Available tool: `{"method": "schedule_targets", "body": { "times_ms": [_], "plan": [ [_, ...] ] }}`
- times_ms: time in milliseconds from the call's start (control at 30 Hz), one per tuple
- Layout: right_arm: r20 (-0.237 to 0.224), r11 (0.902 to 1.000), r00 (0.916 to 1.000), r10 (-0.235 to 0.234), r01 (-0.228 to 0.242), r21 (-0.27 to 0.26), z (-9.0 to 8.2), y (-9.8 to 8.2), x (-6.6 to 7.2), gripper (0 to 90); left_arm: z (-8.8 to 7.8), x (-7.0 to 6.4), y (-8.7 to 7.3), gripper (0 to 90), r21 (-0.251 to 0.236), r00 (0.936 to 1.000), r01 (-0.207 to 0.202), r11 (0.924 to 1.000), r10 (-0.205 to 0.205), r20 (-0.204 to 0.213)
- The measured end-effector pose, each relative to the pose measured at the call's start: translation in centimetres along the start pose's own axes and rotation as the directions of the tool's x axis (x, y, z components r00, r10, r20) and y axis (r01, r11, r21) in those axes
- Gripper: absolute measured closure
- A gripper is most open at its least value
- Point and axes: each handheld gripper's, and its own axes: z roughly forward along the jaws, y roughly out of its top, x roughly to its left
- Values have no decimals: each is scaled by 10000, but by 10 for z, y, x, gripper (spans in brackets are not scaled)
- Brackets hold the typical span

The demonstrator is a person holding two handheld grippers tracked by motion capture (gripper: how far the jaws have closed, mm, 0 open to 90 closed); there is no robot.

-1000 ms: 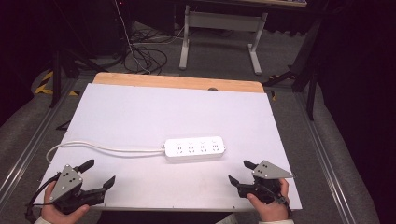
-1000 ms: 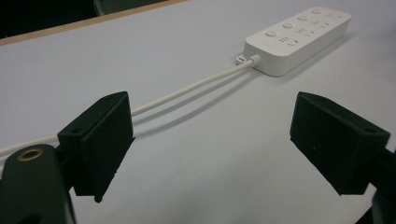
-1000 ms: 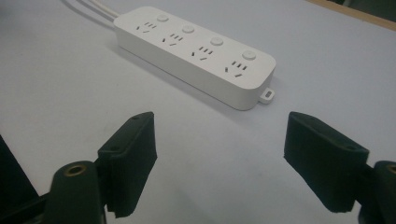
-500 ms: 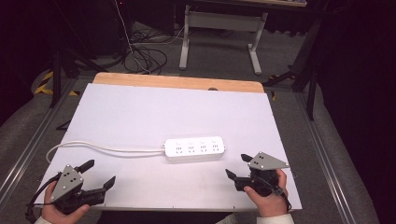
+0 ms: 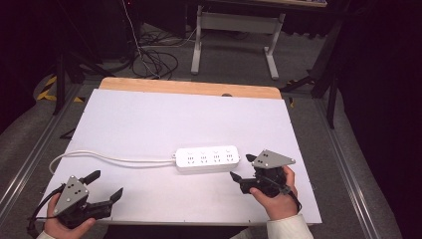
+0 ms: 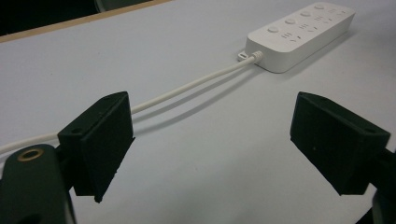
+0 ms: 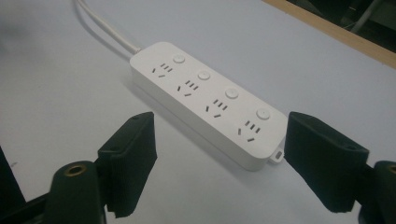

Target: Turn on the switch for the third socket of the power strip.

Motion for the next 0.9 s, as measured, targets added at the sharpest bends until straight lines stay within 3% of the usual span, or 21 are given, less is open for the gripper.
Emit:
{"method": "schedule_targets", "body": {
  "times_ms": [600, 900],
  "plan": [
    [-408, 9988, 9980, -478, 481, 60, 20, 39, -2, 252, 0, -1, 0, 139, -13, 10000, -2, 10000, 2, 16],
    [-768, 9994, 9964, -359, 357, -36, 28, 54, -6, 252, 1, -1, 0, 141, 43, 10000, -2, 10000, 1, 23]
  ]
}}
